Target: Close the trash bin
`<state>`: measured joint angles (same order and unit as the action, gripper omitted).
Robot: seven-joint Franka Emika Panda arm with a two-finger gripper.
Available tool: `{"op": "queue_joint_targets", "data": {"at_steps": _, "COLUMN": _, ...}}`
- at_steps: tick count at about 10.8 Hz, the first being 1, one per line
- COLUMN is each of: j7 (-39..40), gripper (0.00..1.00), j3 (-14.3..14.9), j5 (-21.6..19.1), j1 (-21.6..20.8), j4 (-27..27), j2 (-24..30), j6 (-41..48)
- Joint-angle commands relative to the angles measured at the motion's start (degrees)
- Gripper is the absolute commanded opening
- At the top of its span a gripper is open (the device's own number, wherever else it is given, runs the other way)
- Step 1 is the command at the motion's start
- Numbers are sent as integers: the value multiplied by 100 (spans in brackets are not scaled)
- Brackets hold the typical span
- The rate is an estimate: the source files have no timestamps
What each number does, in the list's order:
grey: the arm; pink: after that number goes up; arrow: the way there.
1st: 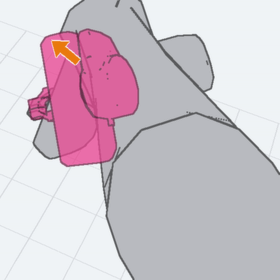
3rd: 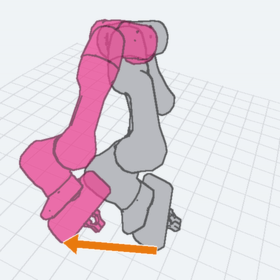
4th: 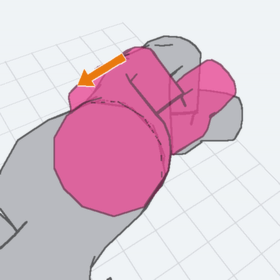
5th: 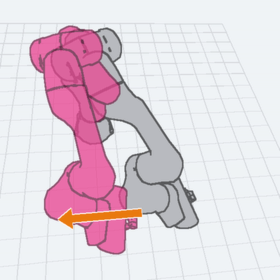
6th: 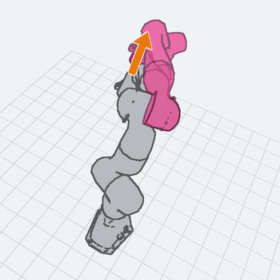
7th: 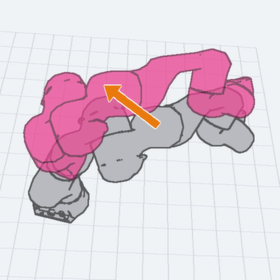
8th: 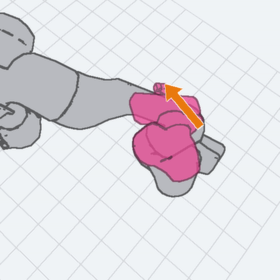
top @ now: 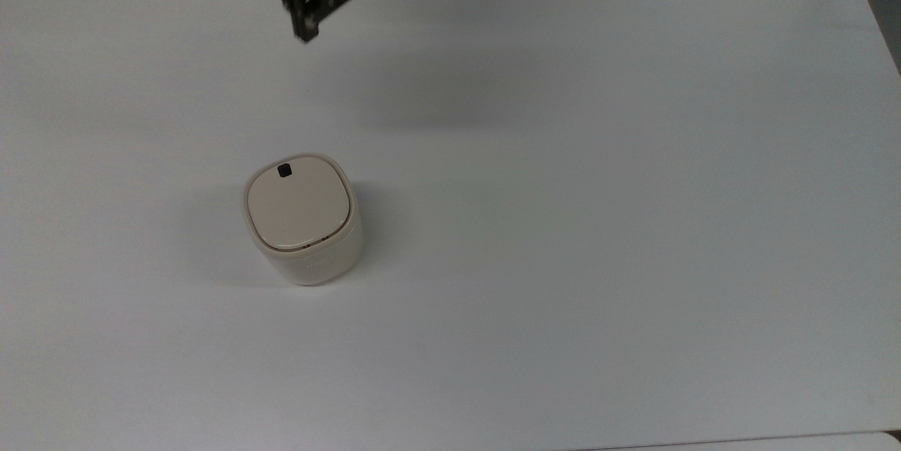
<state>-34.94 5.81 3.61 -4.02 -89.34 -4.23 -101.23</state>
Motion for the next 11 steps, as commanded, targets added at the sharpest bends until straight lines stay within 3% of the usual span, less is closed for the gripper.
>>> {"op": "queue_joint_targets", "data": {"at_steps": 1, "j7": 549, "gripper": 86, "j3": -36, "j5": -413, "j1": -20, "j4": -330, "j2": 773, "j6": 857}}
{"op": "queue_joint_targets", "data": {"at_steps": 2, "j7": 567, "gripper": 100, "j3": -88, "j5": -422, "j1": -20, "j4": -460, "j2": 932, "j6": 964}}
{"op": "queue_joint_targets", "data": {"at_steps": 5, "j7": 1766, "gripper": 100, "j3": -351, "j5": -422, "j1": 50, "j4": -874, "j2": 1232, "j6": 974}}
{"op": "queue_joint_targets", "data": {"at_steps": 9, "j7": 3096, "gripper": 100, "j3": -642, "j5": -405, "j1": 472, "j4": -726, "j2": 1048, "j6": 912}}
{"op": "queue_joint_targets", "data": {"at_steps": 11, "j7": 3317, "gripper": 100, "j3": -590, "j5": -326, "j1": 464, "j4": -350, "j2": 671, "j6": 869}}
